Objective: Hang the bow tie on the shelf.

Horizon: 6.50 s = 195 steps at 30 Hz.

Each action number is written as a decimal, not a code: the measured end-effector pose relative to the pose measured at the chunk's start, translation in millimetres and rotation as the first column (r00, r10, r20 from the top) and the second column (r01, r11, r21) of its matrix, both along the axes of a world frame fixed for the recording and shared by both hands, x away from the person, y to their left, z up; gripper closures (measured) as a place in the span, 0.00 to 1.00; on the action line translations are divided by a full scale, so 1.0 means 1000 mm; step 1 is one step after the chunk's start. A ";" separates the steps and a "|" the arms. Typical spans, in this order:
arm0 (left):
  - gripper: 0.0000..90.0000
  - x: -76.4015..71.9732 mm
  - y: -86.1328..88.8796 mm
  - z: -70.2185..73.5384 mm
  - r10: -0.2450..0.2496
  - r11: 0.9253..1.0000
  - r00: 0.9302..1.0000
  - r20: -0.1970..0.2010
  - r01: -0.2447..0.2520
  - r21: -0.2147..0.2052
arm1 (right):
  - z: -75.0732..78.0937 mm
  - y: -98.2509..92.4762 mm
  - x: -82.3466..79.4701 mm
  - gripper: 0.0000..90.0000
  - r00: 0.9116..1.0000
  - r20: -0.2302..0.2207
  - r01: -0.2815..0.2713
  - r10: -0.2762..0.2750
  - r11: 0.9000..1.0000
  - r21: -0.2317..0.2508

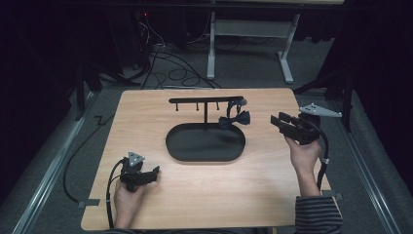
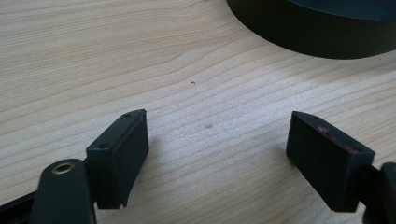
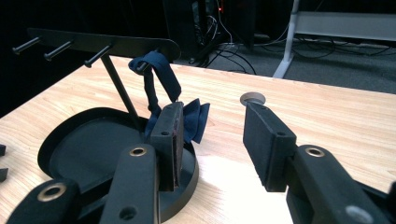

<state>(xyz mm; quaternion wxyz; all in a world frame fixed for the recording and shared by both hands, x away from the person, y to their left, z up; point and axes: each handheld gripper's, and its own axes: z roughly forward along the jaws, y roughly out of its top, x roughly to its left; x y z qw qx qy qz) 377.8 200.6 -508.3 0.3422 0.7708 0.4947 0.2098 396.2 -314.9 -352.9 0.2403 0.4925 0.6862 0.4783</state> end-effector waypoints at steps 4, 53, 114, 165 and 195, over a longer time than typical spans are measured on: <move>0.24 0.000 0.000 0.000 0.001 1.000 1.000 -0.001 -0.001 -0.002 | -0.003 -0.004 -0.006 0.67 1.000 0.002 0.010 -0.010 1.000 0.003; 0.24 0.000 0.000 0.000 0.000 1.000 1.000 0.000 0.000 0.001 | -0.033 -0.026 -0.053 0.66 0.999 -0.017 0.037 -0.036 0.998 0.052; 0.24 0.000 0.000 0.000 -0.001 1.000 1.000 -0.001 0.001 0.001 | -0.088 0.013 -0.056 0.65 0.991 -0.112 -0.061 0.073 0.993 0.104; 0.24 0.000 0.000 0.000 -0.001 1.000 1.000 -0.001 0.001 0.001 | -0.129 0.046 -0.050 0.62 0.970 -0.215 -0.112 0.116 0.993 0.033; 0.24 0.000 0.000 0.000 -0.001 1.000 1.000 -0.002 0.001 0.001 | -0.149 0.060 -0.046 0.62 0.959 -0.268 -0.110 0.089 0.992 -0.065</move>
